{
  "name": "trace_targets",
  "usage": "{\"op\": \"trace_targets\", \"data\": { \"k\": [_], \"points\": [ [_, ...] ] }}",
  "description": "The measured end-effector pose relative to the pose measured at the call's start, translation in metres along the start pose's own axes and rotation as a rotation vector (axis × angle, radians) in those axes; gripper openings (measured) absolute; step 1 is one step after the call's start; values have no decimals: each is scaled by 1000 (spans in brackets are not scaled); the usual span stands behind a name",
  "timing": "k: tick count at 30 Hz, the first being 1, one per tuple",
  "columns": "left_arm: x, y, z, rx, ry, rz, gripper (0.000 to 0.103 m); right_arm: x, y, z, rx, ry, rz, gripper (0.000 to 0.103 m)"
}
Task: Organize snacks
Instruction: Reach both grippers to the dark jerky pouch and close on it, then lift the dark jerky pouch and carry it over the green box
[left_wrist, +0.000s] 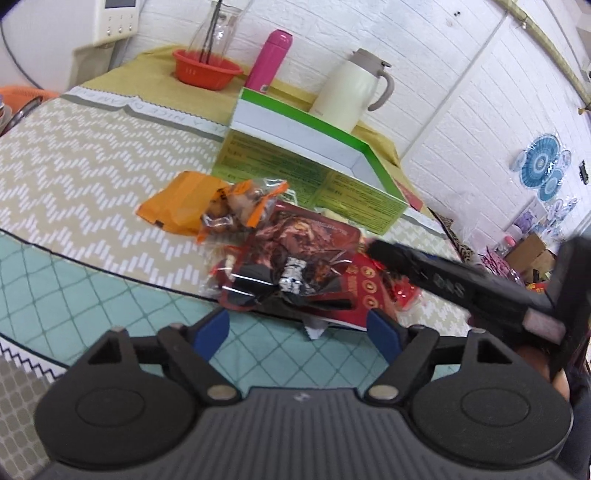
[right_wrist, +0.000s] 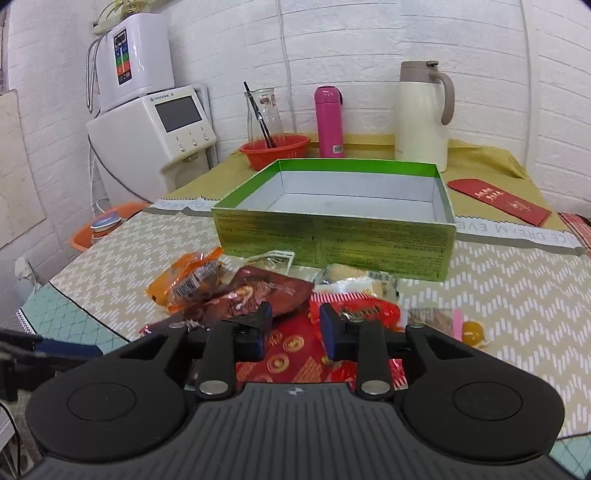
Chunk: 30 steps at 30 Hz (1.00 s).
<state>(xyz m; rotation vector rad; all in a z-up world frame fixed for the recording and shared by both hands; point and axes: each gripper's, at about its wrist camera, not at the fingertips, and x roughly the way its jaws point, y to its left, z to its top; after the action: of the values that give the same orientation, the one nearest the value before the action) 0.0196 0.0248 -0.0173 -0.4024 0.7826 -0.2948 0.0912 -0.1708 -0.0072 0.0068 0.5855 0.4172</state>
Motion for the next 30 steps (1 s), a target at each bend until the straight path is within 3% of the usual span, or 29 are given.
{"op": "trace_targets", "data": {
  "k": [2,8,10,11,12,15,21,25,30],
  "points": [
    [4,-3,-1,28,17,-12,67,17,2,10,-28,7,-12,83],
    [17,12,0,-5,41,8,63,60,-5,18,-3,117,-14,84],
    [17,20,3,-24,34,23,63,52,-6,15,27,109,36,54],
    [17,24,4,-36,28,32,63,46,-3,13,21,101,40,44],
    [16,27,5,-49,26,34,65,40,1,11,5,95,37,37],
    [12,34,5,-73,11,28,72,20,14,1,-51,70,-7,28],
    [7,46,1,-88,1,72,68,-18,30,-33,-28,65,27,28],
    [4,46,-5,-33,29,72,53,-23,36,-46,-20,79,40,29],
    [-3,54,-8,-42,22,77,51,-20,40,-44,-17,79,42,44]
  ]
}}
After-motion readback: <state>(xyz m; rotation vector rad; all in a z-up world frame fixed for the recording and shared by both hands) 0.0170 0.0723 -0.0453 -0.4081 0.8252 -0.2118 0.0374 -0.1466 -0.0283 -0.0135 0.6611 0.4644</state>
